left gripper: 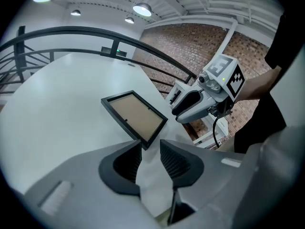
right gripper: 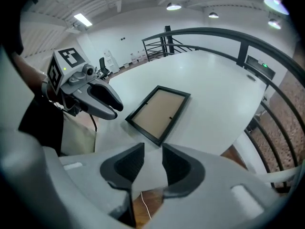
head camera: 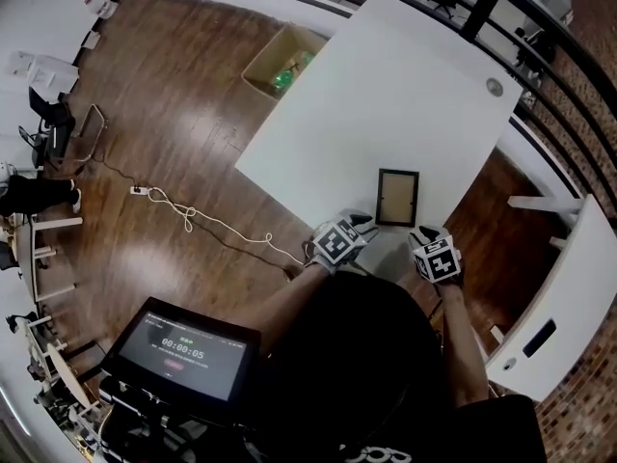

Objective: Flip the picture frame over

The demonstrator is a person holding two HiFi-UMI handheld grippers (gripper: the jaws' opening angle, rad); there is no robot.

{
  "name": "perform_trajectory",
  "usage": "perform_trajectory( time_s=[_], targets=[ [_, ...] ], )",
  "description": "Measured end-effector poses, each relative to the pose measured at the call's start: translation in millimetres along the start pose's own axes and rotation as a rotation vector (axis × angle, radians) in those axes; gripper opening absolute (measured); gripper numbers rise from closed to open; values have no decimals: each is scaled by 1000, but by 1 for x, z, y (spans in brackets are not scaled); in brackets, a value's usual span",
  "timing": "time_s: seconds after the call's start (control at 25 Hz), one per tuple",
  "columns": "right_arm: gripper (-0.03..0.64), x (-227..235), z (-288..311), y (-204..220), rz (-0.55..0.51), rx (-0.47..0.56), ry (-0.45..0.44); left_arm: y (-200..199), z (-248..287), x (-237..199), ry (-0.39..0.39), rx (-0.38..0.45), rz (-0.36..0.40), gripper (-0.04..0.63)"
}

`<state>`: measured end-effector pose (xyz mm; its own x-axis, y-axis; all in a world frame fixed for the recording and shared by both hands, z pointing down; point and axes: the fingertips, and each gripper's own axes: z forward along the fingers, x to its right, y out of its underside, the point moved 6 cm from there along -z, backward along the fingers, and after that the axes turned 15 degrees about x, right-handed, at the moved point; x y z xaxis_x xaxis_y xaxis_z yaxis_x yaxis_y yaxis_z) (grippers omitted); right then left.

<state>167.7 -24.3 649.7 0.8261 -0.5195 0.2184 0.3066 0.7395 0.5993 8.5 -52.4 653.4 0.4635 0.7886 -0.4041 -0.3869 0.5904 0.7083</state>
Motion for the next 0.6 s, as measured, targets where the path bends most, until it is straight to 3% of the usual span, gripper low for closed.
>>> perform_trajectory(
  time_s=[0.6],
  targets=[
    [112, 3, 23, 7, -2, -76, -50, 13, 21, -2, 64, -134, -11, 156]
  ],
)
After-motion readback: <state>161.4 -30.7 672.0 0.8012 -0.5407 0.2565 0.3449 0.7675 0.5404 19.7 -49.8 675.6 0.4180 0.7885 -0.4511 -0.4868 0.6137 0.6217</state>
